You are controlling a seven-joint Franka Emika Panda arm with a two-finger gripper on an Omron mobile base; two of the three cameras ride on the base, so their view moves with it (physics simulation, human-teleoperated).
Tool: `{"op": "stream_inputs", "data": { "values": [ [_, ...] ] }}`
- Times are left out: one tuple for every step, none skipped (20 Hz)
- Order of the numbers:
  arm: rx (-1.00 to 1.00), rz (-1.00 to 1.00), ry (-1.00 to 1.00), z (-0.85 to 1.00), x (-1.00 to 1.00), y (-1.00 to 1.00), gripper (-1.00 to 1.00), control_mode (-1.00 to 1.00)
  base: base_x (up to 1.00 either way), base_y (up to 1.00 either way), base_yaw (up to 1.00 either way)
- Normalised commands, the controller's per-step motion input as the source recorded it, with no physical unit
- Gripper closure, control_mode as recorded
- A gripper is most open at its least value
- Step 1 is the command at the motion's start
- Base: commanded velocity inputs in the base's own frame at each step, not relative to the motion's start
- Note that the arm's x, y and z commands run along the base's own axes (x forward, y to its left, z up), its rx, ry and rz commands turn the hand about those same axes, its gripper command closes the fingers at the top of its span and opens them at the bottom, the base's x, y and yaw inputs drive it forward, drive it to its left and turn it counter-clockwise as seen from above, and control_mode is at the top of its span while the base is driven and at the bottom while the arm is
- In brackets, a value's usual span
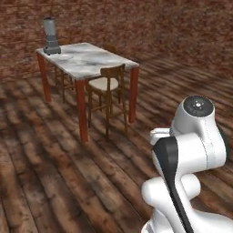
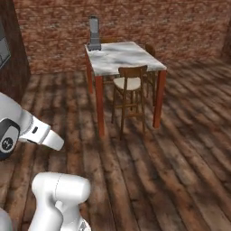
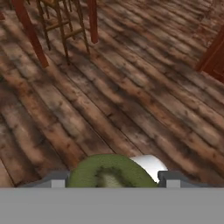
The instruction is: Pick the kiwi and apple from the fridge and place them on the plate next to the blender to make a fruit smoothie.
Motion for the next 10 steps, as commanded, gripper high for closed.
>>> {"op": "stream_inputs", "data": {
  "values": [
    [0.0, 0.0, 0.0, 0.0, 0.0, 0.0, 1.0, 1.0, 1.0, 0.06, 0.56],
    [0.0, 0.0, 0.0, 0.0, 0.0, 0.0, 1.0, 1.0, 1.0, 0.08, 0.54],
    [0.0, 0.0, 0.0, 0.0, 0.0, 0.0, 1.0, 1.0, 1.0, 0.1, 0.45],
    [0.0, 0.0, 0.0, 0.0, 0.0, 0.0, 1.0, 1.0, 1.0, 0.16, 0.37],
    [0.0, 0.0, 0.0, 0.0, 0.0, 0.0, 1.0, 1.0, 1.0, 0.21, 0.25],
    [0.0, 0.0, 0.0, 0.0, 0.0, 0.0, 1.0, 1.0, 1.0, 0.22, 0.12],
    [0.0, 0.0, 0.0, 0.0, 0.0, 0.0, 1.0, 1.0, 1.0, 0.19, 0.01],
    [0.0, 0.0, 0.0, 0.0, 0.0, 0.0, 1.0, 1.0, 1.0, 0.19, 0.0],
    [0.0, 0.0, 0.0, 0.0, 0.0, 0.0, 1.0, 1.0, 1.0, 0.24, 0.0],
    [0.0, 0.0, 0.0, 0.0, 0.0, 0.0, 1.0, 1.0, 1.0, 0.29, 0.0]
  ]
}}
